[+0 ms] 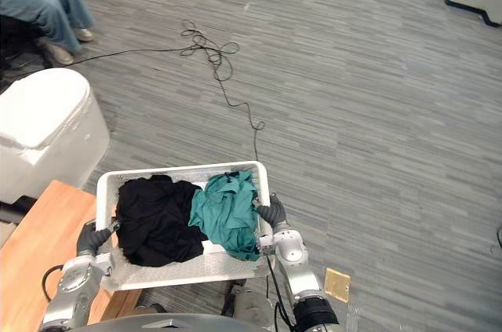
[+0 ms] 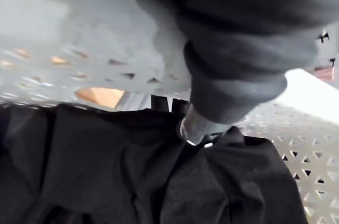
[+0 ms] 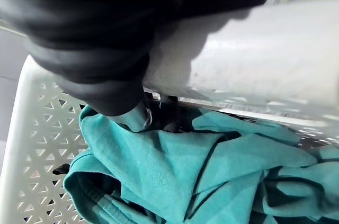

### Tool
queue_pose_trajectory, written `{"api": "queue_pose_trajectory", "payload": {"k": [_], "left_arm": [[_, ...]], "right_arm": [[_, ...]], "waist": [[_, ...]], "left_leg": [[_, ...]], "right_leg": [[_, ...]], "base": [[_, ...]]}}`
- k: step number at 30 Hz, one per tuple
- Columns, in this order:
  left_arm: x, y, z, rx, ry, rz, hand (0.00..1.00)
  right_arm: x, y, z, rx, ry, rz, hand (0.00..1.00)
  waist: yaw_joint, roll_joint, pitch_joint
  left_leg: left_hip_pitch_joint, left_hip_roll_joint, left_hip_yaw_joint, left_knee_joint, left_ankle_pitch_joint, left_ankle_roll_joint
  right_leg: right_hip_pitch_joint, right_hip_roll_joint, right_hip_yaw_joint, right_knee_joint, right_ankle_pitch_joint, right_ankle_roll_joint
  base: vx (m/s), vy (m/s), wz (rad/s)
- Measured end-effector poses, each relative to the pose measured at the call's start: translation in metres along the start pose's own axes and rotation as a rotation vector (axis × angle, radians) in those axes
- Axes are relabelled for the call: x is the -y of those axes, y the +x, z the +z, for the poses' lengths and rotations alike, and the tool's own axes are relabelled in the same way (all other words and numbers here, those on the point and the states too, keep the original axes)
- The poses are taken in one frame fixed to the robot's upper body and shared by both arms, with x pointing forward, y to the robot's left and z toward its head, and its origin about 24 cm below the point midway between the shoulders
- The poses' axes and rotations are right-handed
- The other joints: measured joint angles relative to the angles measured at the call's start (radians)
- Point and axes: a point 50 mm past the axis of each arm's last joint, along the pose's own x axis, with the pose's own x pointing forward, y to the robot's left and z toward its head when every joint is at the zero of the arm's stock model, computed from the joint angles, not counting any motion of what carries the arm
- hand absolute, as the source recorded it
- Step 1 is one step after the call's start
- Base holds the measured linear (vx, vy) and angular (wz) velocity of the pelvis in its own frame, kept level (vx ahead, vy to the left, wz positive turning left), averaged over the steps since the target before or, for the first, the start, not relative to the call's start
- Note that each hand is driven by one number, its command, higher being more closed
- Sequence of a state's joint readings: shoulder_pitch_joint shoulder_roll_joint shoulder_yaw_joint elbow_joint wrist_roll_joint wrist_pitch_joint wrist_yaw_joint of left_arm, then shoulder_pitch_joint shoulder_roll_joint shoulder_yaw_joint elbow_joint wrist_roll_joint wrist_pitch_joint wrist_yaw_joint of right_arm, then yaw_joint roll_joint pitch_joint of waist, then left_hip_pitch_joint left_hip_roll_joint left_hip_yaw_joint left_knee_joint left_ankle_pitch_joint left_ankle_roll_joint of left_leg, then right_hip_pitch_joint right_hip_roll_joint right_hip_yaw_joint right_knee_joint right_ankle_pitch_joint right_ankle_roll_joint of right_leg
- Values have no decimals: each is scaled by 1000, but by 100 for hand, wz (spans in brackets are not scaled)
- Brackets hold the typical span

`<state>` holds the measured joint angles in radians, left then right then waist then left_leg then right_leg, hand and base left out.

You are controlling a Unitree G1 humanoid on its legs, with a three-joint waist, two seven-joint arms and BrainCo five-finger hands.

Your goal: Pick up the laundry basket with both hands and put the clothes into the washing machine.

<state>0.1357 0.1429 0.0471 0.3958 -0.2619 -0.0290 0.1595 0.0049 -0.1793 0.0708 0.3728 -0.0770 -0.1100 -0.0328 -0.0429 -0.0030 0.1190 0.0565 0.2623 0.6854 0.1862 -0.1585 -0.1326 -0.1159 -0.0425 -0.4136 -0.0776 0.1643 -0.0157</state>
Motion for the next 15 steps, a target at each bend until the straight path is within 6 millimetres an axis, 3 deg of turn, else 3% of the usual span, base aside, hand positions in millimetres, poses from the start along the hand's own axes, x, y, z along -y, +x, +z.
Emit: {"api": "queue_pose_trajectory", "payload": {"k": [2,5,6,7,8,9,10,11,12,13,14,15], "left_arm": [[9,0,-1,-5,4,-28,100],[11,-2,-6,-21,15,-40,100],[7,-4,-10,-35,22,-31,100],[1,-9,-18,-60,23,-16,100],[-1,-12,-22,-75,23,-7,100],[-3,-19,-32,-105,15,1,100],[2,-23,-38,-124,-19,1,100],[5,-23,-34,-102,-44,0,100],[8,-24,-31,-84,-66,1,100],[9,-25,-30,-74,-85,10,100],[8,-28,-33,-76,-97,20,100],[-1,-26,-23,-31,-77,26,100]], "right_arm": [[7,-6,-4,-8,-1,-29,100],[9,-16,-11,-22,-14,-37,100],[5,-21,-17,-44,-6,-33,100],[3,-24,-21,-62,-7,-25,100],[3,-25,-22,-65,-7,-23,100],[4,-25,-22,-63,-12,-22,100],[5,-23,-20,-58,-14,-27,100],[9,-20,-16,-44,-20,-36,100],[12,-13,-9,-20,-36,-39,100],[12,-8,-4,0,-55,-20,100],[11,-5,2,26,-64,-8,100],[6,-3,7,51,-53,12,100]], "waist": [[-14,1,-1],[-12,24,-1],[-5,37,4],[17,47,10],[27,55,14],[43,64,22],[52,82,31],[59,91,39],[72,89,53],[100,115,41],[119,145,44],[120,129,50]], "left_leg": [[6,39,5,30,-19,-20],[19,152,30,163,-74,-46],[-3,230,18,318,-79,15],[-62,314,-41,536,-47,239],[-94,345,-87,633,6,326],[-175,335,-249,783,53,318],[-239,244,-365,836,0,230],[-293,134,-433,837,-43,192],[-349,-13,-495,754,-83,153],[-375,-87,-506,555,-78,135],[-395,-72,-515,456,-76,120],[-426,-90,-517,343,-60,93]], "right_leg": [[14,33,18,-1,-17,-5],[14,104,45,56,-84,-28],[25,135,80,74,-102,-46],[53,167,114,90,-118,-66],[72,178,143,93,-128,-77],[103,194,196,108,-149,-93],[101,186,233,131,-170,-105],[92,175,280,149,-185,-122],[98,160,346,126,-188,-125],[110,185,406,100,-192,-108],[73,208,411,239,-229,-104],[64,182,416,356,-359,-82]], "base": [[-28,37,-21],[22,14,-41],[69,-33,-89],[110,-79,-95],[118,-73,-116],[132,-24,-102],[113,93,-111],[115,130,-122],[170,157,-164],[167,81,-175],[129,49,-154],[185,37,-78]]}}
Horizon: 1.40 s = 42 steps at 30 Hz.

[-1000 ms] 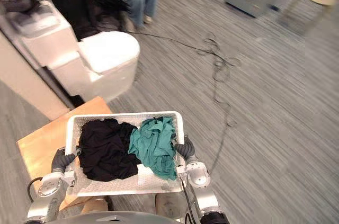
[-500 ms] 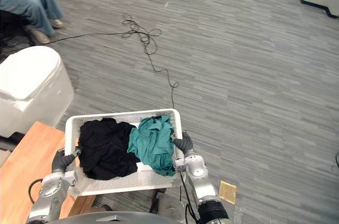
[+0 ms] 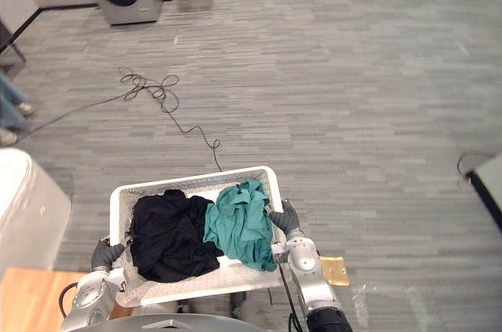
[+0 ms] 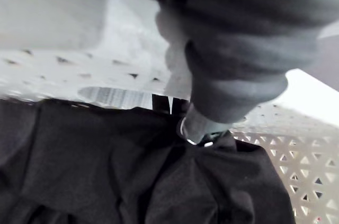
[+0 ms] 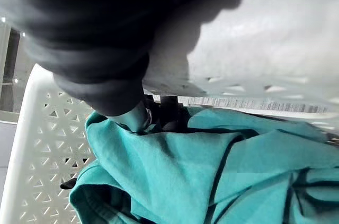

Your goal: Pick up the laundry basket with both hands and put the clothes into the washing machine.

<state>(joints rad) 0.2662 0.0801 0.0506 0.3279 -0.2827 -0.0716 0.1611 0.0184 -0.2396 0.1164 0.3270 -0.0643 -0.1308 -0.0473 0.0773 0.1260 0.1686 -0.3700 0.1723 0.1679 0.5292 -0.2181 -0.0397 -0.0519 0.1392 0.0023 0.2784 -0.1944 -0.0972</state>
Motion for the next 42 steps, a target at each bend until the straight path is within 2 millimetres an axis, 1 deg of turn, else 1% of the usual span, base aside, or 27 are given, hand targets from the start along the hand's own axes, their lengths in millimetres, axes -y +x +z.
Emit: {"api": "queue_pose_trajectory", "payload": {"k": [1,2,3,4,5,7,8,9,10,12,14,17,18,20,22,24,25,27,29,31,35,36,38,39,40,41,42], "left_arm": [[-1,4,-3,-24,5,0,100],[-3,3,-3,-24,6,8,100],[-4,3,-3,-22,7,10,100],[-2,4,-2,-20,-7,12,100],[-1,2,-5,-30,-29,24,100],[-5,1,-6,-31,-26,36,100],[-6,3,-5,-35,-24,39,100],[-8,2,-5,-37,-16,46,100],[-10,2,-5,-34,-10,50,100],[-15,2,-4,-35,22,44,100],[-14,3,2,-10,28,35,100],[-10,8,13,23,65,2,100],[-5,11,16,34,74,-19,100],[2,12,18,40,79,-45,100],[5,10,8,3,70,-43,100],[15,6,-3,-36,19,-36,100],[18,5,-5,-47,5,-39,100],[22,1,-14,-87,-4,-49,100],[18,4,-6,-56,17,-58,100],[22,6,-2,-34,-6,-59,100],[25,5,-3,-33,-19,-61,100],[25,4,-3,-31,-18,-62,100],[18,3,-6,-40,1,-45,100],[15,3,-5,-39,14,-43,100],[14,4,-4,-35,27,-43,100],[9,6,-1,-32,58,-39,100],[6,9,0,-38,76,-37,100]], "right_arm": [[-3,-3,-9,-37,12,4,100],[-6,-5,-18,-82,16,10,100],[-6,-4,-17,-76,14,11,100],[-5,0,-11,-53,6,17,100],[-6,1,-10,-51,10,19,100],[-10,1,-11,-55,25,21,100],[-12,4,-10,-56,29,26,100],[-15,1,-16,-82,38,31,100],[-16,-1,-18,-90,45,33,100],[-20,-9,-24,-109,62,32,100],[-20,-13,-27,-118,61,29,100],[-17,-17,-31,-132,68,18,100],[-12,-18,-32,-133,77,-6,100],[-7,-25,-32,-127,84,-33,100],[-2,-27,-33,-132,80,-48,100],[3,-23,-30,-122,79,-71,100],[9,-24,-31,-125,78,-87,100],[13,-25,-35,-151,67,-92,100],[15,-22,-29,-122,62,-95,100],[17,-16,-23,-92,60,-98,100],[18,-14,-23,-93,41,-85,100],[17,-14,-27,-107,40,-82,100],[8,-20,-41,-180,67,-70,100],[4,-24,-44,-191,87,-73,100],[1,-26,-46,-199,101,-76,100],[-4,-28,-49,-219,123,-75,100],[-9,-29,-53,-239,134,-65,100]], "waist": [[-11,24,23],[-17,0,5],[-20,-4,-9],[-22,-4,-19],[-21,-37,-16],[-13,-96,-44],[-18,-110,-37],[-14,-121,-30],[-16,-127,-25],[-51,-129,-12],[-69,-112,-3],[-97,-107,1],[-106,-107,1],[-111,-118,-4],[-118,-77,-14],[-108,-17,-7],[-105,23,18],[-64,49,36],[-54,-19,48],[-43,-27,44],[-32,-10,17],[-27,-7,12],[-20,-79,-38],[-31,-104,-49],[-35,-126,-47],[-50,-165,-43],[-64,-177,-36]], "left_leg": [[9,-11,-32,-135,138,-4],[43,-46,-32,-251,227,-20],[32,-58,-31,-249,239,-17],[12,-72,-29,-233,243,4],[20,-92,-20,-244,254,56],[79,-153,46,-296,222,79],[104,-163,64,-255,174,95],[172,-165,82,-234,119,96],[222,-171,82,-239,95,99],[387,-185,52,-274,32,111],[470,-178,27,-328,-8,103],[546,-139,-25,-341,-78,62],[573,-124,-48,-347,-103,41],[633,-120,-89,-367,-152,-2],[697,-60,-119,-324,-188,-14],[488,34,-107,167,-57,60],[370,122,-108,419,133,102],[214,177,-94,740,122,98],[90,103,26,660,44,90],[19,60,83,430,9,52],[-12,-32,72,-378,165,-71],[-17,-31,84,-372,166,-65],[7,-100,101,-305,322,65],[14,-126,103,-228,281,118],[30,-143,109,-201,239,124],[80,-180,104,-183,174,133],[156,-201,82,-192,132,134]], "right_leg": [[60,10,-24,-25,-22,1],[92,-2,-5,-68,-32,17],[92,-7,8,-83,-35,26],[84,-21,30,-84,-50,43],[74,-46,50,-62,-70,67],[20,-115,90,77,-143,130],[-45,-126,102,280,-137,185],[-94,-135,94,495,-74,287],[-116,-138,85,599,-11,320],[-202,-192,0,881,-7,207],[-289,-231,-67,842,-48,137],[-384,-266,-104,420,-18,151],[-383,-286,-95,169,74,172],[-372,-330,-73,-54,171,203],[-383,-283,-65,95,260,196],[-360,-229,-104,195,158,138],[-285,-188,-135,158,131,121],[-136,-128,-142,89,88,84],[31,-150,-119,-6,49,74],[110,-153,-94,-71,32,84],[254,-150,-57,-195,-48,136],[279,-153,-51,-191,-75,144],[247,-239,-17,19,-153,189],[164,-279,-3,269,-132,219],[114,-302,7,398,-83,237],[26,-331,26,623,74,270],[-35,-316,36,783,93,272]], "base": [[295,88,-43],[362,87,-14],[398,101,-24],[419,134,-30],[566,176,-48],[547,122,-40],[537,102,-31],[515,111,-29],[498,83,-12],[486,33,22],[491,-13,22],[526,-126,44],[561,-236,68],[571,-266,70],[763,-335,43],[867,-452,16],[698,-325,-3],[628,-189,-25],[681,-178,-20],[741,-119,-45],[735,60,-41],[925,286,-52],[837,283,-35],[674,208,-8],[652,214,20],[914,255,39],[885,229,41]]}}
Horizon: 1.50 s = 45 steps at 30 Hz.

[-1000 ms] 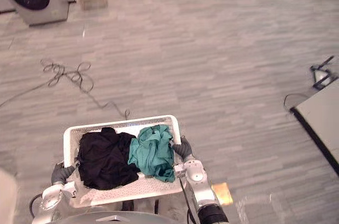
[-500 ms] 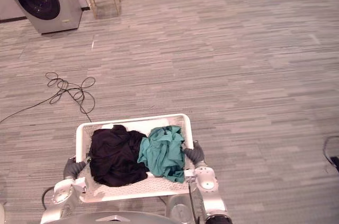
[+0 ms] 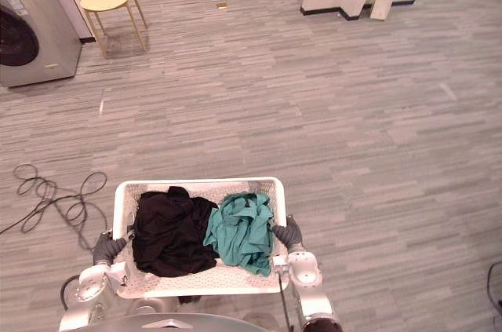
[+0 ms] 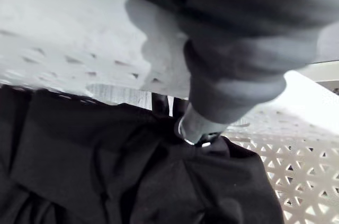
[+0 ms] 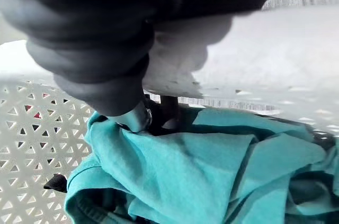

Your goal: Pick up the laundry basket with both hands and put the clothes into the washing machine.

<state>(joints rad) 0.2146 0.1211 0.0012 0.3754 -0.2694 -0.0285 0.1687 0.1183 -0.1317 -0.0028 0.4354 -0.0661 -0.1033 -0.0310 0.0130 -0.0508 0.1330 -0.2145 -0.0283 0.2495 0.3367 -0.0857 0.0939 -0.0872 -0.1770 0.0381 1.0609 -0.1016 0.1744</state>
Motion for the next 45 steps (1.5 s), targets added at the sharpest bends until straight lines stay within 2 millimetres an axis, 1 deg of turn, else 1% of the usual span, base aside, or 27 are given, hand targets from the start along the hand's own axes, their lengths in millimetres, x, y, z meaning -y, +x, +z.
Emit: {"api": "queue_pose_trajectory", "payload": {"k": [3,6,8,9,10,12,13,14,15,17,20,22,25,27,28,29,31,33,34,37,38,40,41,42,43,44,45], "left_arm": [[0,-3,-7,-27,14,-1,100],[1,4,6,12,31,-14,100],[7,11,18,46,60,-45,100],[7,12,21,55,69,-48,100],[4,8,11,25,66,-37,100],[4,0,-4,-23,21,-15,100],[9,-5,-13,-50,-29,-4,100],[12,-11,-24,-85,-54,1,100],[15,-13,-27,-100,-75,-2,100],[15,-8,-20,-77,-65,-8,100],[11,-2,-10,-36,-71,1,100],[11,-1,-7,-22,-85,4,100],[17,0,-5,-18,-73,-21,100],[16,1,-9,-37,-59,-20,100],[12,-1,-12,-55,-44,-15,100],[10,0,-12,-54,-31,-14,100],[7,3,-7,-41,11,-21,100],[2,4,-11,-66,43,-13,100],[2,3,-13,-74,51,-17,100],[1,5,-10,-64,60,-19,100],[0,7,-5,-50,72,-22,100],[2,12,3,-25,84,-34,100],[3,12,3,-23,95,-43,100],[2,10,0,-33,98,-42,100],[1,7,-6,-51,98,-38,100],[3,6,-8,-60,84,-37,100],[10,3,-12,-69,50,-41,100]], "right_arm": [[1,-5,-8,-26,-2,-1,100],[1,-7,0,28,8,-8,100],[4,-10,2,39,21,-27,100],[3,-12,0,34,30,-31,100],[3,-16,-2,25,28,-29,100],[4,-17,-4,11,24,-31,100],[10,-16,-2,17,-5,-31,100],[14,-14,0,21,-28,-29,100],[18,-12,1,19,-41,-35,100],[19,-9,3,19,-42,-38,100],[16,-3,16,67,-41,-26,100],[12,-2,17,78,-40,-15,100],[17,-2,12,57,-79,-9,100],[15,-5,0,6,-81,-6,100],[10,-7,-8,-27,-59,-4,100],[9,-9,-10,-39,-47,-6,100],[2,-13,-17,-64,-20,-5,100],[-1,-16,-21,-80,-15,3,100],[-1,-17,-23,-85,-20,9,100],[-2,-19,-21,-59,-20,13,100],[-4,-19,-19,-50,-19,18,100],[-4,-22,-20,-46,-14,15,100],[-5,-26,-22,-56,-13,16,100],[-5,-27,-24,-64,-13,16,100],[-6,-29,-27,-79,-12,17,100],[-4,-29,-27,-80,-18,14,100],[2,-29,-23,-62,-36,5,100]], "waist": [[-9,34,19],[-45,66,37],[-64,45,32],[-63,22,25],[-69,30,8],[-75,58,-4],[-66,135,-5],[-39,173,9],[-22,196,30],[-7,172,57],[0,133,60],[1,112,51],[-2,126,34],[4,98,-5],[-5,50,-23],[-11,29,-27],[-23,-11,-22],[-29,-4,-10],[-26,12,1],[-50,41,8],[-71,40,6],[-78,26,3],[-70,12,-5],[-72,9,-10],[-74,-10,-25],[-81,2,-20],[-79,62,-14]], "left_leg": [[199,0,-41,-106,-35,-9],[334,0,-119,-193,-84,-23],[425,-8,-174,-250,-126,-53],[467,-18,-186,-266,-152,-75],[575,23,-219,-246,-258,-105],[457,107,-205,193,-301,-126],[305,208,-193,533,-145,-109],[194,289,-185,756,43,-100],[125,312,-187,894,24,-93],[17,274,-153,957,-48,-86],[-85,228,-32,692,-132,-108],[-116,199,25,166,-81,-123],[-150,185,6,-169,23,-178],[-118,149,48,-150,201,-77],[-85,94,54,-133,212,-16],[-74,69,54,-107,187,-13],[-19,25,38,-39,51,-2],[101,-1,-9,-56,-17,-1],[194,-2,-29,-101,-43,-5],[312,-4,-83,-168,-83,-6],[347,-4,-117,-182,-99,-11],[399,-13,-167,-207,-134,-39],[455,-18,-184,-200,-191,-61],[478,-16,-198,-187,-216,-75],[483,-17,-195,-62,-254,-119],[436,9,-177,83,-263,-130],[288,92,-142,434,-205,-149]], "right_leg": [[-91,32,-94,52,-89,-80],[-247,44,-175,-255,-136,-109],[-267,18,-186,-783,18,-65],[-292,-1,-180,-862,51,-52],[-302,21,-129,-812,97,-89],[-290,73,-135,-641,162,-141],[-241,139,-172,-636,100,-164],[-181,201,-177,-659,64,-194],[-115,232,-168,-683,38,-217],[12,229,-154,-744,-2,-240],[153,203,-109,-841,-36,-223],[238,174,-102,-906,-75,-184],[325,158,-104,-937,-160,-107],[341,99,-91,-829,-220,-52],[275,33,-70,-625,-221,-42],[235,8,-60,-513,-187,-44],[101,-25,-31,-168,70,-24],[8,9,-17,35,17,-36],[-45,25,-58,44,-54,-80],[-182,62,-135,-103,-134,-113],[-227,89,-133,-303,-129,-109],[-229,104,-133,-700,-24,-100],[-233,104,-115,-815,74,-108],[-228,106,-106,-797,88,-119],[-225,101,-108,-702,152,-166],[-220,102,-123,-660,116,-170],[-161,126,-160,-667,75,-170]], "base": [[663,120,30],[587,-7,69],[679,-141,94],[952,-302,89],[1199,-419,76],[1033,-426,45],[754,-358,-14],[901,-343,-38],[744,-213,-43],[717,-146,-25],[679,-80,-37],[733,11,-24],[696,178,-15],[841,344,-25],[801,322,-7],[952,366,28],[725,258,49],[639,166,49],[499,111,33],[578,64,57],[563,-29,102],[650,-92,98],[643,-153,66],[826,-218,84],[566,-184,66],[672,-228,79],[729,-214,34]]}}
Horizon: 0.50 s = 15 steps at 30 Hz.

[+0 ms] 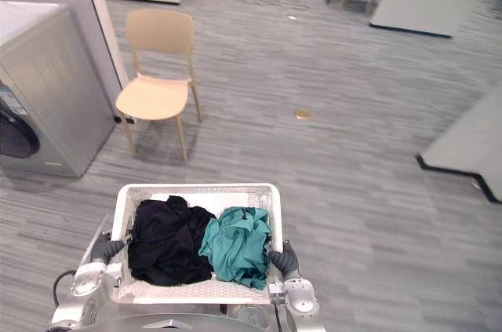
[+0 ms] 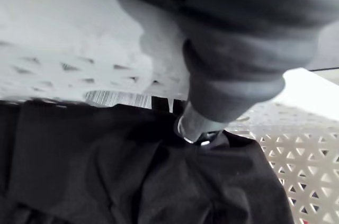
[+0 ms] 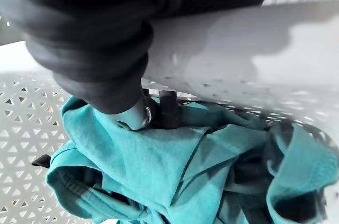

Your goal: Pick up the laundry basket with both hands and put the clothes into the washing machine.

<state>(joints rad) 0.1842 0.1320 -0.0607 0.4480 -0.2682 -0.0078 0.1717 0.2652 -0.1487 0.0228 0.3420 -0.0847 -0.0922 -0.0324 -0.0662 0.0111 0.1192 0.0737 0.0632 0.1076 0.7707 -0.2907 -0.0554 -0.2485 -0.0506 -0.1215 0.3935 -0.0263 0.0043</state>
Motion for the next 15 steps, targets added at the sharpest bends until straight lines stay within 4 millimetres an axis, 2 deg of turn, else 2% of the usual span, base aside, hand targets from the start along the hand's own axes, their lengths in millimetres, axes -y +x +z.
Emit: {"api": "queue_pose_trajectory", "payload": {"k": [1,2,3,4,6,7,8,10,12,13,14,15], "left_arm": [[6,-4,-7,-21,-28,-6,100],[7,-6,-11,-33,-33,-5,100],[5,-8,-15,-43,-31,-1,100],[5,-7,-11,-32,-21,-5,100],[3,-5,-7,-15,-9,-6,100],[3,-3,-4,-6,-7,-8,100],[3,-3,-4,-5,-7,-9,100],[4,-2,-2,0,-7,-11,100],[4,-1,-1,2,-3,-13,100],[5,-1,-1,2,2,-17,100],[6,-1,-2,-3,4,-22,100],[6,-2,-3,-7,4,-20,100]], "right_arm": [[10,0,5,21,-36,-10,100],[11,1,6,22,-38,-11,100],[10,2,7,25,-32,-14,100],[9,2,7,25,-27,-17,100],[8,4,11,40,-25,-16,100],[7,7,14,48,-23,-16,100],[7,8,14,47,-23,-18,100],[8,9,11,32,-29,-26,100],[9,10,13,37,-30,-26,100],[9,9,12,34,-33,-27,100],[11,8,10,27,-40,-28,100],[9,8,7,15,-38,-24,100]], "waist": [[30,56,7],[34,65,7],[34,59,9],[37,37,11],[47,26,11],[47,22,11],[42,21,11],[33,11,17],[30,10,19],[30,8,18],[31,11,12],[34,6,-7]], "left_leg": [[-145,118,47,286,44,-17],[-171,147,71,334,41,-12],[-204,166,102,341,32,8],[-247,162,142,241,25,28],[-289,153,145,72,25,27],[-313,158,132,-101,33,21],[-322,161,117,-184,46,9],[-344,168,-29,-482,132,-38],[-344,187,-72,-561,166,-72],[-334,193,-76,-580,197,-86],[-321,186,-69,-574,264,-99],[-319,169,-57,-549,335,-120]], "right_leg": [[64,53,-15,-31,-35,-21],[96,62,-21,-47,-46,-26],[149,61,-19,-74,-67,-38],[216,48,-3,-134,-82,-37],[248,39,19,-172,-93,-32],[261,33,35,-184,-103,-12],[266,29,42,-184,-112,-3],[291,9,87,-158,-165,44],[309,-9,121,-148,-201,79],[331,-30,151,-138,-234,111],[354,-55,181,-131,-265,145],[355,-78,203,-123,-276,160]], "base": [[713,-178,16],[700,-138,-11],[554,-113,0],[525,-109,-5],[465,-25,-37],[456,32,-44],[460,87,-41],[489,181,-49],[484,348,-69],[588,569,-88],[493,539,-85],[488,552,-79]]}}
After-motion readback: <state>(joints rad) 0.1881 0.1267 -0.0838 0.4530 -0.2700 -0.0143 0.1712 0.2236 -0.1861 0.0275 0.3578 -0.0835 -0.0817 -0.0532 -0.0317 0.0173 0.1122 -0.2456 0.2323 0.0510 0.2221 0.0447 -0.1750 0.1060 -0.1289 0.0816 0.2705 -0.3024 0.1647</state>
